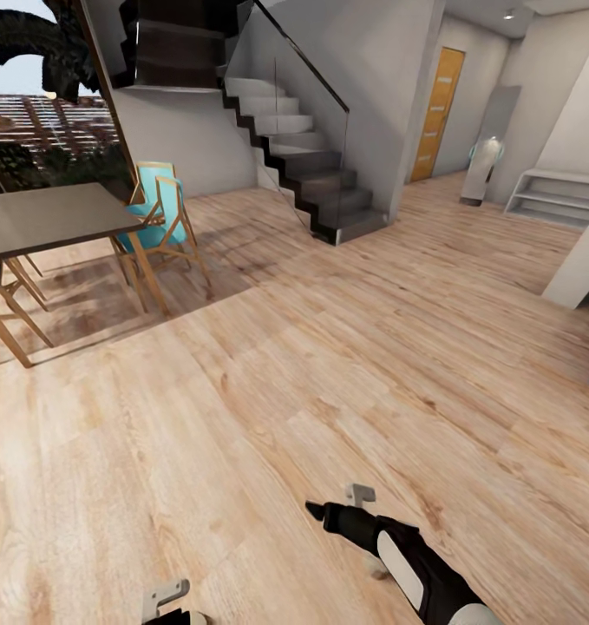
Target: Place each of the two pumpkins and all three candles from the living room inside a cabinet in the living room (use any cabinet), then make sure every cabinet is closed, and position the cauldron so it is next to a table in the living room.
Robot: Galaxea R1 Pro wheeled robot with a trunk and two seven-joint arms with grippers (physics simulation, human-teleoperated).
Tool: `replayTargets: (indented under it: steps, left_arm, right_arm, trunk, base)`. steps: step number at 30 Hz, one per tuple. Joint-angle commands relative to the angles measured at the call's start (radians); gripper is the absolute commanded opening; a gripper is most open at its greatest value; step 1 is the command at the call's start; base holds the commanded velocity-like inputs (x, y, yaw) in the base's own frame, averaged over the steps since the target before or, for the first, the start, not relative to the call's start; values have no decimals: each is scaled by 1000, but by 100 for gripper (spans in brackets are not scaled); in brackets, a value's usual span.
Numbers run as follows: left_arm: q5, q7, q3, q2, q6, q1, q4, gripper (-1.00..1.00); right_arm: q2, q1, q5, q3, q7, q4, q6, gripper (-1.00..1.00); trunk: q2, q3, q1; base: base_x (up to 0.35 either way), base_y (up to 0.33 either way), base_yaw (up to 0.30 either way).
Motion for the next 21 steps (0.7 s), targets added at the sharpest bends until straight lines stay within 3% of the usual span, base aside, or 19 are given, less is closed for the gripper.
replayTargets:
  steps: [1,10,14,21]
  left_arm:
    - [6,8,-8,1,5,0,-3,100]
    - [6,6,-7,5,15,-4,-11,100]
    - [6,6,-7,7,29,-38,-33,100]
    - [8,-3,-9,40,167,-136,-44,100]
  right_arm:
    - [0,0,-6,0,-1,-3,13,100]
    - [1,0,-5,-1,-6,-48,44,100]
    - [0,0,-5,-1,-10,-67,48,100]
    - [-3,0,-8,-6,-11,-72,52,100]
  trunk:
    - [-8,-4,4]
    - [-71,-32,38]
    - [-99,-45,54]
    - [-148,-67,80]
  base:
    - [0,0,0]
    - [0,0,0]
    - [0,0,0]
    - [0,0,0]
